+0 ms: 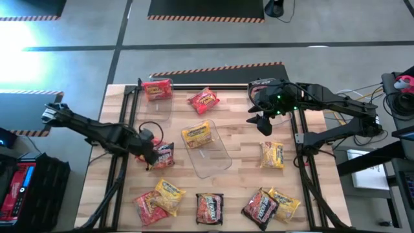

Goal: Sort Maruchan noodles
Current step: Put the top left black noodle pack into the top right transparent bin

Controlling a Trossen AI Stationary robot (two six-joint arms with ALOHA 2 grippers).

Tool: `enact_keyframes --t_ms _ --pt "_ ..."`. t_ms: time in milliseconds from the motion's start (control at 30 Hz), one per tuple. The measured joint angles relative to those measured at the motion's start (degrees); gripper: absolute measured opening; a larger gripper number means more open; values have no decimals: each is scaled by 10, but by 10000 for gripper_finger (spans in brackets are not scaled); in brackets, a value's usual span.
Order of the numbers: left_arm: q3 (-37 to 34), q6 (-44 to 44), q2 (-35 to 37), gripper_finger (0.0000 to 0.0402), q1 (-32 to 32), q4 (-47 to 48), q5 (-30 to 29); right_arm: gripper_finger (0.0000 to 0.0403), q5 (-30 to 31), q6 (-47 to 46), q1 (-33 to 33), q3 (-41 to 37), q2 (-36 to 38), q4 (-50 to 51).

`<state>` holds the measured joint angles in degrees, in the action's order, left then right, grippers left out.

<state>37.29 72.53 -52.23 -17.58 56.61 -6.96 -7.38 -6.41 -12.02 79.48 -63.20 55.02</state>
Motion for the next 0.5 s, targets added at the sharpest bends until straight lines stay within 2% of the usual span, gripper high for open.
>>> enact_keyframes --t_ms 200,400,500 --pt "-68 3 37 347 0 -99 -13 206 0 0 0 0 0 0" --pt "-118 -9 30 345 0 -201 -14 206 0 0 0 0 0 0" --pt "-132 -11 26 330 0 -240 -17 206 0 0 0 0 0 0"
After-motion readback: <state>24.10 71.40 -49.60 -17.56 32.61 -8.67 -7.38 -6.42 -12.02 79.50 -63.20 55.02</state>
